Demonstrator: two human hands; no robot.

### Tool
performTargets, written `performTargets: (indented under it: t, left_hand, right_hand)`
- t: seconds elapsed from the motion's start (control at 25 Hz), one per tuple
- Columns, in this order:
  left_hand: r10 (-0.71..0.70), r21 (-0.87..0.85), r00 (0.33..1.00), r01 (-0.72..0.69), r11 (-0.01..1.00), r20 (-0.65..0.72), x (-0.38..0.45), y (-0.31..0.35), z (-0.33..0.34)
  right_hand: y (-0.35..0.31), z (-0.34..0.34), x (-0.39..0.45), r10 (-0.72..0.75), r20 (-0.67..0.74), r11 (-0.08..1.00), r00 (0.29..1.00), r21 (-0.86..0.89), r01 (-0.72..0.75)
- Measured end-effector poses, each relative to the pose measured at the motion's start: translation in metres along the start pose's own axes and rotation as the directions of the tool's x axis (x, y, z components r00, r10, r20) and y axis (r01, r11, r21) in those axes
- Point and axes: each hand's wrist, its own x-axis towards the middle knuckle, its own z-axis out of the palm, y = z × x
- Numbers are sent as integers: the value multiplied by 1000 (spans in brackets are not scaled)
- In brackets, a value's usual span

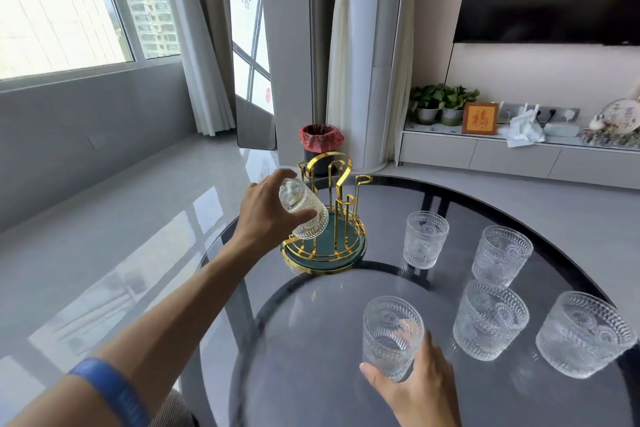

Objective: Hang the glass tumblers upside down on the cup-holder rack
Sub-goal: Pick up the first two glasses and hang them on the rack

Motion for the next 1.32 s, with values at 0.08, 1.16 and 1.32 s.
performTargets:
  t: [0.08,1.16,1.32]
  left_hand:
    - [38,67,998,-41,997,55,3,1,6]
    - [141,126,925,-196,972,352,49,21,4]
    - [147,95,911,-197,976,384,49,16,7]
  right_hand:
    - [0,0,0,9,8,1000,1000,-1,-9]
    - [-7,-13,3,162,72,950,984,260,-175]
    - [-22,-36,31,101,43,917,994,384,-109]
